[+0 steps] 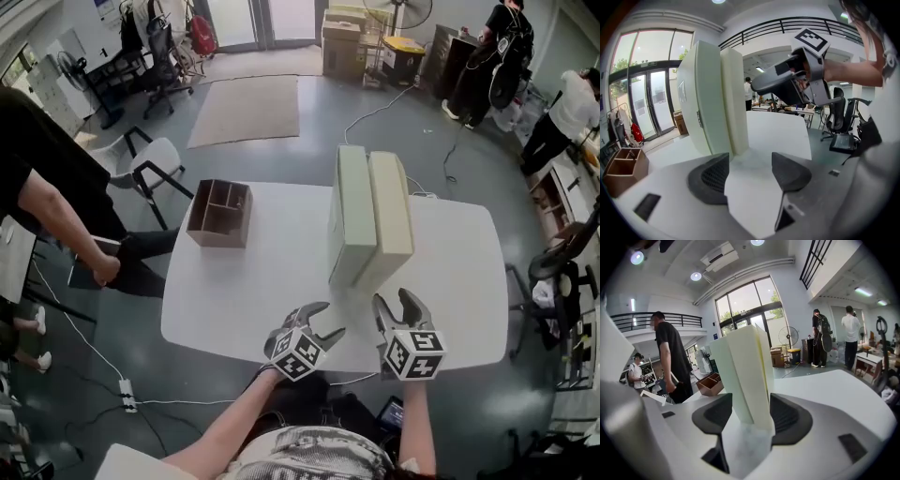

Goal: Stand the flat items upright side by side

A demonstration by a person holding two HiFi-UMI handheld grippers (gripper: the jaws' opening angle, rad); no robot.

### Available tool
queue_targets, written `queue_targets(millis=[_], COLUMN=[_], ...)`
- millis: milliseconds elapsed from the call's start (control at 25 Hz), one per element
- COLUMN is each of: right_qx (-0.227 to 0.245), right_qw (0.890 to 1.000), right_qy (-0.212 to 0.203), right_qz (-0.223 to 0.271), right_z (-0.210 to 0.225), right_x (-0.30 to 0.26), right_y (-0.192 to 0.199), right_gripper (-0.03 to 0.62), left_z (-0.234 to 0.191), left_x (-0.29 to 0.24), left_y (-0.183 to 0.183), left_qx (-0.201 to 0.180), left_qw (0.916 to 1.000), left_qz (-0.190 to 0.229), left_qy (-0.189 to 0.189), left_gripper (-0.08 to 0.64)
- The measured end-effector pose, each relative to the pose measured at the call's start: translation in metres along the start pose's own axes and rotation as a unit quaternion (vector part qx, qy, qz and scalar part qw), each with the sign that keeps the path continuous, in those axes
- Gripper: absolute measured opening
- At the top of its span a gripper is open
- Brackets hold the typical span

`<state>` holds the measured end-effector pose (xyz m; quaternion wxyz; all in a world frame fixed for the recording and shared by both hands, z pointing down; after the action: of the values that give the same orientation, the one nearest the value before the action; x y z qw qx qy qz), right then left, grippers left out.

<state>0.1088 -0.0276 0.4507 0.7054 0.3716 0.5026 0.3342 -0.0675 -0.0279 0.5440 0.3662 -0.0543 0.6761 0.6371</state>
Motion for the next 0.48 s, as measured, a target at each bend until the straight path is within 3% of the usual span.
queue_targets(millis=[480], right_qx=[0.011], right_qw=[0.998], right_qy=[-0.058], right_qz=[-0.018], right_z=[0.011], right_x=[0.075], right_y=[0.053], right_gripper=[0.216], left_z=[0.074], left_x=[0.03], left_y=[-0.013], left_qx=[0.048], left_qw=[0.9978], left_qz=[0.011], left_qy=[-0.044], left_gripper=[0.264])
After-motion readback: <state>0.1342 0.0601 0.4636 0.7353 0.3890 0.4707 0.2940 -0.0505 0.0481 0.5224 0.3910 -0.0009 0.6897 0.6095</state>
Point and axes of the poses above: the fingertips, and each gripper's own axes: x backward along the fingers, z to its right, y out of its underside, the point moved 8 cm from there along x, backward along the fingers, and after that the axes turned 1 degree about -x, right-handed, at the moved point
